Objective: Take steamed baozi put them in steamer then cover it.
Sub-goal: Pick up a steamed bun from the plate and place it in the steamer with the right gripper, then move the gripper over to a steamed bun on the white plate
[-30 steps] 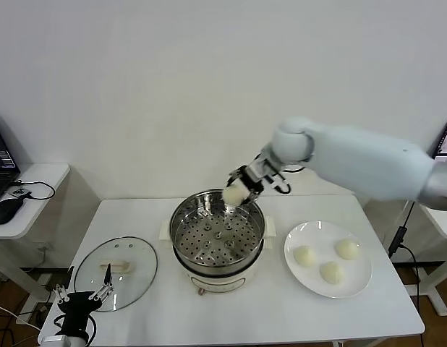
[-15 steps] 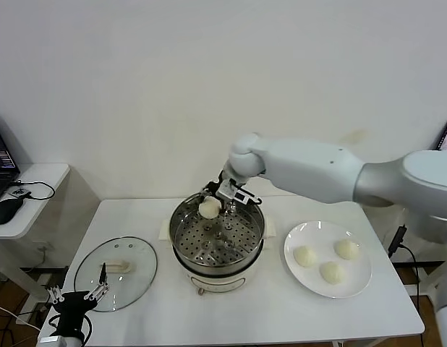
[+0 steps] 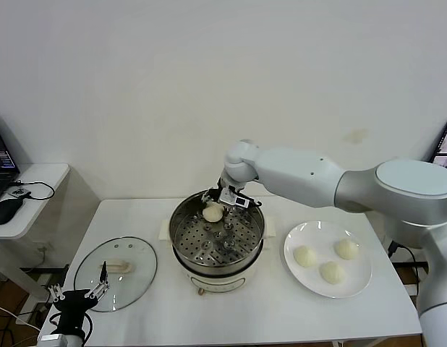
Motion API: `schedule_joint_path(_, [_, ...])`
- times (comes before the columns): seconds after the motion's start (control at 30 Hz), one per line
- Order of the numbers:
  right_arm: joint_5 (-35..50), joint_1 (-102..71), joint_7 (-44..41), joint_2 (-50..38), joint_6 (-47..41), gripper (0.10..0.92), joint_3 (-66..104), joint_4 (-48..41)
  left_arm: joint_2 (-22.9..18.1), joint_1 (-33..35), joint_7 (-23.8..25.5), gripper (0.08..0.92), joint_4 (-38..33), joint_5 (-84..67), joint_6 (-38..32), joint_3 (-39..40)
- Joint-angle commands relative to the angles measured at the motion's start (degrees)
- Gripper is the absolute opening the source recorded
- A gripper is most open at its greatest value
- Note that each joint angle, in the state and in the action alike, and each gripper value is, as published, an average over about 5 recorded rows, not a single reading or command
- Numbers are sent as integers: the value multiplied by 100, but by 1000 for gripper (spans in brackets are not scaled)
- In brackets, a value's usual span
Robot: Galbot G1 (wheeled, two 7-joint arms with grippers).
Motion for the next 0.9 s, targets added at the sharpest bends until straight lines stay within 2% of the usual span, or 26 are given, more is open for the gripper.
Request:
schedule_joint_path(0.03, [7,95,-11,27,81,792,-21,23,-11,0,-5,823,-23,12,12,6])
schedule_joint_path(0.13, [386,377,-151,-121,-79,818,-73,325,-25,1,-6,823,-55,17,20,9])
schedule_joint_path(0.23, [1125,731,-437,-425,-560,822,-122,848,-29,14,-8,823,-108,12,35,11])
schedule_joint_path(0.33, [2013,1150,-816,-990,-1480,823,-199,1631,-12,29,-10,823,-165,-5,70,-1])
schedule_joint_path(0.43, [2532,1556,-1006,-1705,-2556,823,-225,2419,18,35,-6,823,-207,-24,106,-24])
schedule_joint_path(0.63, [2977,1937,-914,-3079,-4302,823,-218,3430,77,24,-6,823,-226,-28,117,-31])
schedule_joint_path(0.77, [3077,1949,-844,-4031,-4901,823,-310,3971,118,25,-7,823,-240,-26,118,-25])
schedule_joint_path(0.9, [2833,1704,-843,-4844,-5166,823,-375,4367,164,27,-3,823,-239,-21,121,-12])
